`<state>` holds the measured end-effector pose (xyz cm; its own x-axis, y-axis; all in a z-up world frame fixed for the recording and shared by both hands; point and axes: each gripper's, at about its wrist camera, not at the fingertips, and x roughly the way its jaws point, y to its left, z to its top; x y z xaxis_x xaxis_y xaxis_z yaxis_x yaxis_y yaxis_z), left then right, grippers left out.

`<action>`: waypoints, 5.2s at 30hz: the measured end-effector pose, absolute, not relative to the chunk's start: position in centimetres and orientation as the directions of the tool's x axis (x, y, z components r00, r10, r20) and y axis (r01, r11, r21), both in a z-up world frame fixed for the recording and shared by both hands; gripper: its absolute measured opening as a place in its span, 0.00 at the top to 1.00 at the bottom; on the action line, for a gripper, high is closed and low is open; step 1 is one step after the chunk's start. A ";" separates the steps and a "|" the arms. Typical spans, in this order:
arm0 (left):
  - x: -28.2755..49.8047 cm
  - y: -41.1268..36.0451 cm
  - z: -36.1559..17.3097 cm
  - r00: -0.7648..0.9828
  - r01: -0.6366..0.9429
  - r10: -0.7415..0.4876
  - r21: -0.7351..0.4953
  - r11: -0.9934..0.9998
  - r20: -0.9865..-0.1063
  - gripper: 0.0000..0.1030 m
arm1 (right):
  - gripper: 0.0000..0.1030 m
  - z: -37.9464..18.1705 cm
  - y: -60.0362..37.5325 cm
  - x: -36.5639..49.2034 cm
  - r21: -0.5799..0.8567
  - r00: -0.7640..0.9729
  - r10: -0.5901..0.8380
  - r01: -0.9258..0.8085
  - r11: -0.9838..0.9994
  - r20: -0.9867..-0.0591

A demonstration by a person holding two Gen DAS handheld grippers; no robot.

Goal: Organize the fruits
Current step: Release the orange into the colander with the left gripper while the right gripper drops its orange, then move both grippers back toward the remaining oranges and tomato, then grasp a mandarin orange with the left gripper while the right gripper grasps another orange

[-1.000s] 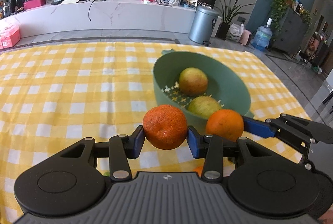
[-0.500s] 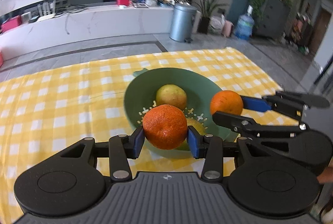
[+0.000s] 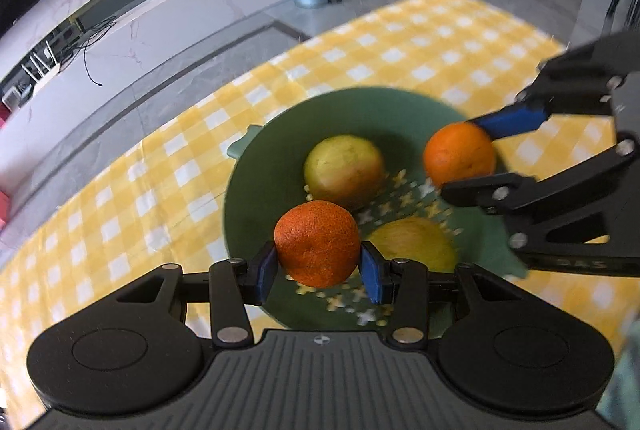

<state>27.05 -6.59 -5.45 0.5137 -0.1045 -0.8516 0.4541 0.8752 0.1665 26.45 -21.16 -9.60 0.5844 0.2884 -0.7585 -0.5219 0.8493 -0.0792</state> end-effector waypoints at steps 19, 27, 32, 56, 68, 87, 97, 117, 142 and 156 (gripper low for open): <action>29.8 -9.7 -8.3 0.390 0.604 0.058 0.303 0.737 -0.919 0.46 | 0.62 -12.5 -19.6 26.6 -0.219 0.509 0.202 -0.649 0.728 -0.837; 29.4 -9.5 -8.9 0.393 0.595 0.076 0.316 0.739 -0.917 0.38 | 0.51 -11.6 -19.6 25.8 -0.236 0.549 0.207 -0.627 0.742 -0.810; 28.5 -9.1 -7.1 0.438 0.567 0.059 0.327 0.756 -0.897 0.37 | 0.50 -9.7 -20.1 25.2 -0.208 0.587 0.233 -0.586 0.784 -0.775; 12.9 -3.3 1.4 0.658 0.335 -0.213 0.028 0.942 -0.723 0.36 | 0.49 -6.6 -21.6 13.1 0.032 0.758 0.325 -0.373 0.927 -0.565; 8.8 -0.7 -1.5 0.690 0.253 -0.187 -0.010 0.968 -0.699 0.36 | 0.50 -12.1 -19.6 10.5 0.117 0.731 0.343 -0.344 0.932 -0.590; 9.4 -2.5 -6.9 0.486 0.449 -0.289 -0.048 0.892 -0.825 0.48 | 0.66 -15.2 -20.4 12.9 0.244 0.638 0.397 -0.318 0.916 -0.659; 9.4 -4.1 -8.4 0.501 0.460 -0.194 0.070 0.885 -0.843 0.50 | 0.66 -15.7 -20.3 12.9 0.258 0.617 0.418 -0.336 0.906 -0.666; 8.5 -3.8 -8.0 0.582 0.413 -0.182 0.095 0.906 -0.793 0.56 | 0.57 -16.2 -20.0 13.0 0.283 0.602 0.437 -0.338 0.898 -0.668; 11.4 1.5 -6.2 0.643 0.148 -0.185 -0.116 0.982 -0.743 0.56 | 0.51 -16.8 -16.8 12.6 0.172 0.582 0.423 -0.437 0.883 -0.694; 11.6 1.4 -6.8 0.623 0.145 -0.184 -0.119 0.982 -0.760 0.56 | 0.56 -17.3 -16.3 13.2 0.155 0.569 0.398 -0.427 0.891 -0.720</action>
<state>11.62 1.39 -6.83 0.6229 -0.1843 -0.7603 0.1448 0.9822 -0.1195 13.15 -16.26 -17.27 0.5688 0.3976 -0.7200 -0.4268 0.8910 0.1549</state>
